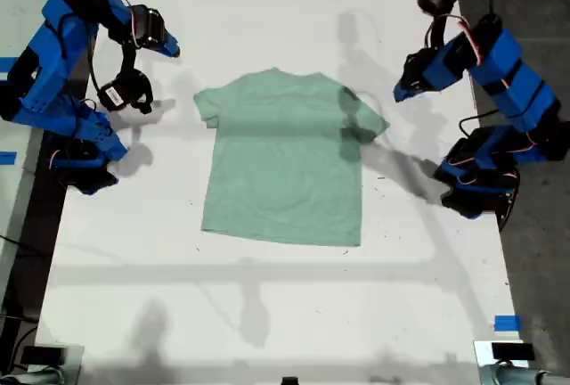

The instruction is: Fold tshirt

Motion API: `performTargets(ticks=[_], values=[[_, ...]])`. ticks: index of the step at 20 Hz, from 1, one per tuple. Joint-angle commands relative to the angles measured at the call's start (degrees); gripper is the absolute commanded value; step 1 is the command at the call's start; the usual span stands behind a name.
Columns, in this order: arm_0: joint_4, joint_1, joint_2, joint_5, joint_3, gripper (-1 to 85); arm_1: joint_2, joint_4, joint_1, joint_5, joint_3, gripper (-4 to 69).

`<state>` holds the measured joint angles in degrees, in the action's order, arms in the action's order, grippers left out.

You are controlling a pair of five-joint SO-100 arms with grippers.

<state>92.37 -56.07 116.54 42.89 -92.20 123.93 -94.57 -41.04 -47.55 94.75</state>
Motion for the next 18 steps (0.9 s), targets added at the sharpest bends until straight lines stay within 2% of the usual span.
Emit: performTargets(ticks=[1,3,6,8,13,18], values=[[1.0,-0.5,0.0,1.2,3.3,19.8,-0.1,-0.6,-0.4,-3.5,-4.2,27.5],[1.1,-0.4,0.0,1.5,3.2,25.8,-0.1,-0.7,-0.4,-5.7,-4.7,31.9],[0.9,-0.2,0.0,1.6,2.9,27.7,-0.4,-0.4,-1.8,-8.2,-2.9,33.6],[-0.3,-0.2,0.0,1.7,1.9,28.0,-0.5,2.0,-4.8,-10.0,3.2,34.6],[-6.1,-0.1,-0.3,1.8,-4.8,28.1,0.1,18.8,-10.1,-13.4,22.9,34.6],[-14.6,-0.8,-0.9,1.5,-15.0,28.1,-6.1,34.3,-13.6,-14.3,34.9,33.4]])
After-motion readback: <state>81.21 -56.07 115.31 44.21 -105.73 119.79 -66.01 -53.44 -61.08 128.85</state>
